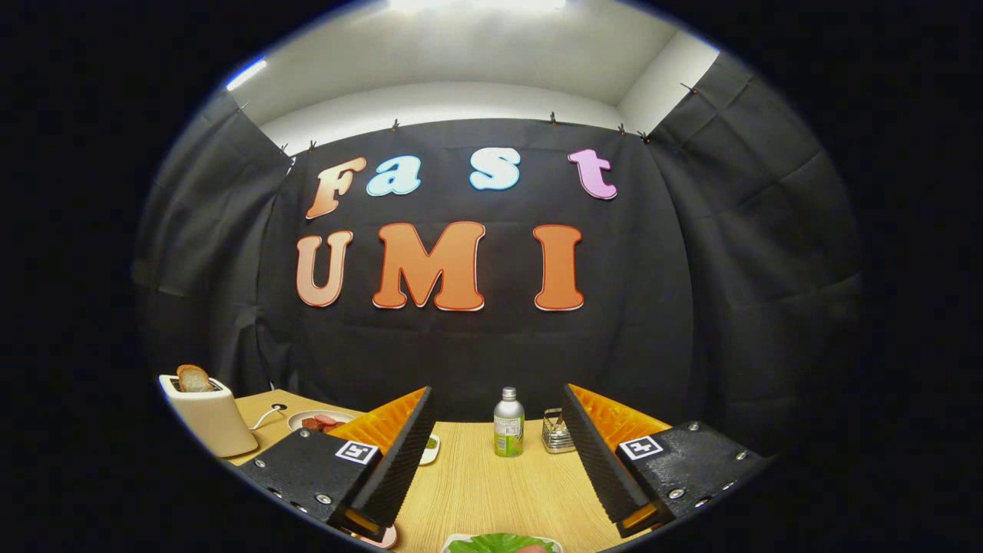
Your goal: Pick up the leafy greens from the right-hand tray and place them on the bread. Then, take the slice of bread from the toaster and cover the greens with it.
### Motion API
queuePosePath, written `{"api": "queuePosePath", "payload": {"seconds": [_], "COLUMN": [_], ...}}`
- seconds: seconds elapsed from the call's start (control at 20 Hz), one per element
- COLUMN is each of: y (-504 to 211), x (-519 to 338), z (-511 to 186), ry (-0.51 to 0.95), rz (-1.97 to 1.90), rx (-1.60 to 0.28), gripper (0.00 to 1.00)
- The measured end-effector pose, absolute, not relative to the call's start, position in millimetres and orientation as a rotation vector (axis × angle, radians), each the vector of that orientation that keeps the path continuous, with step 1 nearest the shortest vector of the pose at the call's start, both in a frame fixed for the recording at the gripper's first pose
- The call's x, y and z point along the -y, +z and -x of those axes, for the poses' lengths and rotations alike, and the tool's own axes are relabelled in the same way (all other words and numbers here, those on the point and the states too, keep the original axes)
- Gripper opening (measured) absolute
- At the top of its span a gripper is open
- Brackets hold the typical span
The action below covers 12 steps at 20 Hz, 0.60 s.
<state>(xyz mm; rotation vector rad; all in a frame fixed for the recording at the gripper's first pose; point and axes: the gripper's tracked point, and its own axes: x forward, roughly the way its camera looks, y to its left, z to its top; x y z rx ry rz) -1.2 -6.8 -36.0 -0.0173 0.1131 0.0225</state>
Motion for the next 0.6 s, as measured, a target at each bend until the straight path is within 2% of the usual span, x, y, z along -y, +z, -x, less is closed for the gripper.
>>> {"api": "queuePosePath", "payload": {"seconds": [0.6], "y": [-94.1], "x": [-0.5], "z": [10.6], "ry": [0.076], "rz": [0.072], "rx": [-0.294], "gripper": [0.98]}}
